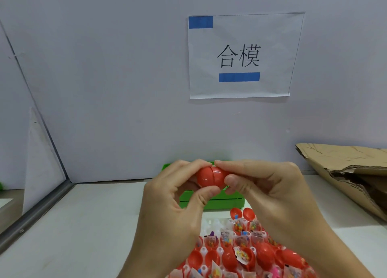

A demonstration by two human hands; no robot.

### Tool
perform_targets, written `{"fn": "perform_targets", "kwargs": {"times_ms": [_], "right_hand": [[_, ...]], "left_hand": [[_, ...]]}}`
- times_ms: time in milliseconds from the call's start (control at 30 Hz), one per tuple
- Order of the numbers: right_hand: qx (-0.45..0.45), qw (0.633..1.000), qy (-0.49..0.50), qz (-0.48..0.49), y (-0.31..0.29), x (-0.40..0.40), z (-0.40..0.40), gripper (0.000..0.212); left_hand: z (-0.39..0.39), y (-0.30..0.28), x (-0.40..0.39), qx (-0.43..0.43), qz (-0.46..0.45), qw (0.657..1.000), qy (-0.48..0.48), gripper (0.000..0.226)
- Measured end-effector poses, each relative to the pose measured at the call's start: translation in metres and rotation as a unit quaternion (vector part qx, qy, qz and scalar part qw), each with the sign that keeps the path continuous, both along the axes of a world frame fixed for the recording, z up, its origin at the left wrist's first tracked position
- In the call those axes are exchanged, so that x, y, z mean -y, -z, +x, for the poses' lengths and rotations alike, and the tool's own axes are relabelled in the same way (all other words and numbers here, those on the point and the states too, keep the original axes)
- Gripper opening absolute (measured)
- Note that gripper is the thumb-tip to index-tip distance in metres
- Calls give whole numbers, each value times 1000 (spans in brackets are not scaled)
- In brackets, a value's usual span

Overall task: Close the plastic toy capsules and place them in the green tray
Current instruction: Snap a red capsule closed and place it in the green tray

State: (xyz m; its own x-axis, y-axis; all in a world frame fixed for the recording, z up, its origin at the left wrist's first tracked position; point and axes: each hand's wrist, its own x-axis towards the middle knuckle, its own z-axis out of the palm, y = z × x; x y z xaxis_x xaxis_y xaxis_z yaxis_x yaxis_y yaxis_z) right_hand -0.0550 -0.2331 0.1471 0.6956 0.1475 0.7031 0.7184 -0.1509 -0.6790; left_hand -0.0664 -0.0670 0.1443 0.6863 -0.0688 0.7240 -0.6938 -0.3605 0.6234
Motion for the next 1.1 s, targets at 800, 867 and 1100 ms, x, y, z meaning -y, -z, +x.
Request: {"fn": "perform_targets", "kwargs": {"times_ms": [800,867,1100], "right_hand": [[-16,999,46,-21,-7,0,-6,37],[-8,998,62,-25,-4,-1,-6,45],[-34,998,44,1,-6,1,-4,42]], "left_hand": [[3,10,5,70,160,981,-82,39],[4,10,6,66,150,983,-80,38],[-3,5,9,38,77,994,-70,33]]}}
